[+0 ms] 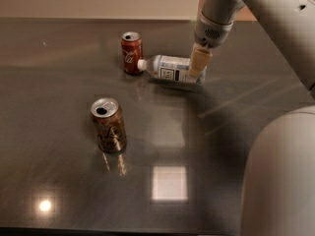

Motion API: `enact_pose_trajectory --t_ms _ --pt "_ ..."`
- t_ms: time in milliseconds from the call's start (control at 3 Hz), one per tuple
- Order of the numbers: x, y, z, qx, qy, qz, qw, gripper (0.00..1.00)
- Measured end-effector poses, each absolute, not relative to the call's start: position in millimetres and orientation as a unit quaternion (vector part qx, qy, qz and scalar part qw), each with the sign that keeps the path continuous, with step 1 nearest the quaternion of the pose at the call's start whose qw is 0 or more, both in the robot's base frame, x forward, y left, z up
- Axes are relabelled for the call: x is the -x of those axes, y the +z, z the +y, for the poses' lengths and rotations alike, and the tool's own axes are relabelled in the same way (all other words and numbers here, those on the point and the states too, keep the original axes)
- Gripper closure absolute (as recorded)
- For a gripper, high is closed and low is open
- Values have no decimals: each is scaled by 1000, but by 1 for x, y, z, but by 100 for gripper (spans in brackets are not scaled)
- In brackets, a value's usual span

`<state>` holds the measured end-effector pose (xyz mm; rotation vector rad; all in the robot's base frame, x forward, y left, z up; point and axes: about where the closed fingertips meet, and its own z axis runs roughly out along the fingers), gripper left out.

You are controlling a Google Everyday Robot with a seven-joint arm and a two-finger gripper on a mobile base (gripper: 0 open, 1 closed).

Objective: Move blue plastic bottle near coke can

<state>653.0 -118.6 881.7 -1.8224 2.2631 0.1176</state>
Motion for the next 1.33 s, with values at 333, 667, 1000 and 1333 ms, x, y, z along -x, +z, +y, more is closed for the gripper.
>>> enact_pose_trajectory --t_ms 333,667,1000,1333 --pt "-662 876 -118 623 42 772 116 100" --pt "-668 866 -118 626 40 771 112 82" --pt "-671 859 -118 626 39 772 107 59" --pt "-672 856 -119 624 40 773 107 36"
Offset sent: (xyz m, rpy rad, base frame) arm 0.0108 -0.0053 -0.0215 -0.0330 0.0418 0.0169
